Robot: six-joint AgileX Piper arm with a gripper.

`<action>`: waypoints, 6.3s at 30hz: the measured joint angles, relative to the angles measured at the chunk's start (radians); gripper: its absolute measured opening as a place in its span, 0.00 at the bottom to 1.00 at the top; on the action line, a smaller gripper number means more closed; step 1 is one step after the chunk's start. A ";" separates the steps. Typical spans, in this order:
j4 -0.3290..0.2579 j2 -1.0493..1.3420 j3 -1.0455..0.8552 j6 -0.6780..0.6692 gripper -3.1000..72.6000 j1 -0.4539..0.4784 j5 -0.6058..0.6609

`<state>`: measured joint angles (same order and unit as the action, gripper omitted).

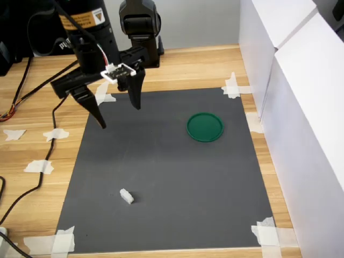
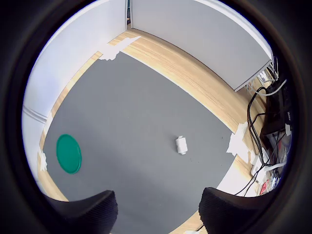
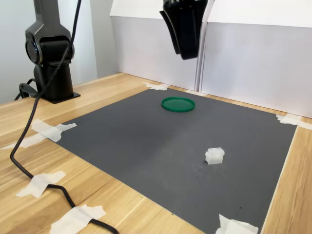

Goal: Grasp a white terminal and put it on the green lid.

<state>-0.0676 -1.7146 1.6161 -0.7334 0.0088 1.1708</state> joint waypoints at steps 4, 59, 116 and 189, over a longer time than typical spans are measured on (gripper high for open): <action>0.000 -0.073 0.084 -0.027 0.99 0.000 0.036; 0.044 -0.513 0.257 0.029 0.94 0.000 -0.034; 0.042 0.006 -0.256 0.150 0.15 -0.431 -0.020; 0.037 0.180 -0.491 0.168 0.03 -0.502 -0.281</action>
<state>-0.0302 -1.5341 1.1252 -0.5652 -0.4929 0.8903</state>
